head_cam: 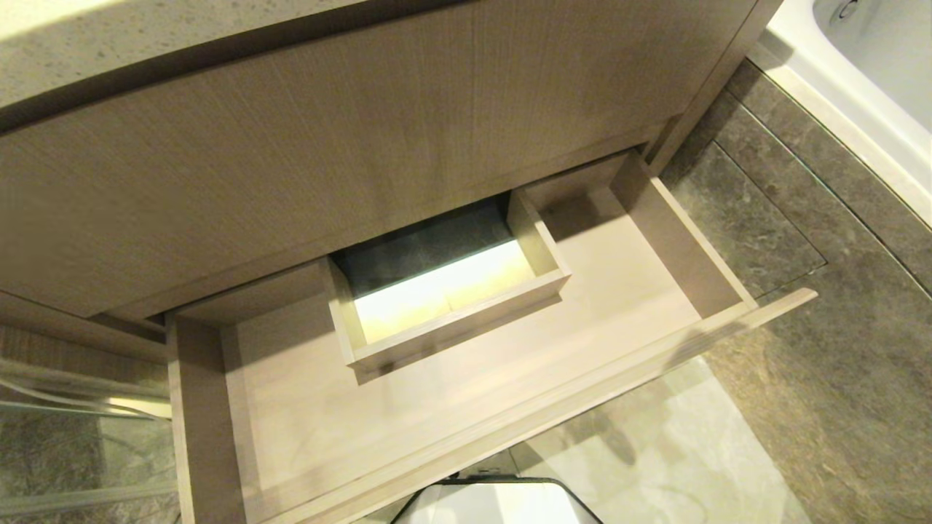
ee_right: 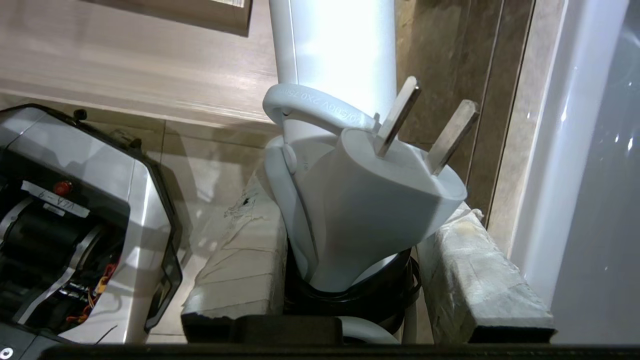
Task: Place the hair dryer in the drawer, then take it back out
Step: Place it on the countertop
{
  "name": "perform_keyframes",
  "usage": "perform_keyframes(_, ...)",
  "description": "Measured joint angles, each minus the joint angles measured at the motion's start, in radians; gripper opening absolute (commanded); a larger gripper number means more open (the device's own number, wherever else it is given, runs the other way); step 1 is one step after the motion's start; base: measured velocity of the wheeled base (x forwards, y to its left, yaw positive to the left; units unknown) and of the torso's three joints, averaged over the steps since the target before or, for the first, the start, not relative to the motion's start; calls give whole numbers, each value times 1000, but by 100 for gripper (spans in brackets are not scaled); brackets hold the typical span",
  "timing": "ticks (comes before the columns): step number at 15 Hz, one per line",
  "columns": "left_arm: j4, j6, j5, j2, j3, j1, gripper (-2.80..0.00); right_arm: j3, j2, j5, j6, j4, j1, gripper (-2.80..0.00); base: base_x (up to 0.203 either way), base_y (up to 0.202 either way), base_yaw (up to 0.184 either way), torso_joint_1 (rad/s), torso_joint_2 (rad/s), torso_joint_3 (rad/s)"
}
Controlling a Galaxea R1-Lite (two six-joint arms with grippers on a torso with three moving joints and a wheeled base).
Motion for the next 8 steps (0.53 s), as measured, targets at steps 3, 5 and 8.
perform_keyframes(3, -1, 0, 0, 0, 0, 0, -280, 8, 1, 0, 7, -38, 0, -280, 0, 0, 0, 0, 0, 0)
perform_keyframes(5, -1, 0, 0, 0, 0, 0, -280, 20, 0, -1, 14, -60, -1, -280, -5, -3, 92, 0, 4, 2)
perform_keyframes(8, 0, 0, 0, 0, 0, -1, -280, 28, 0, 0, 14, -64, 0, -280, -2, -7, 167, 0, 1, 1)
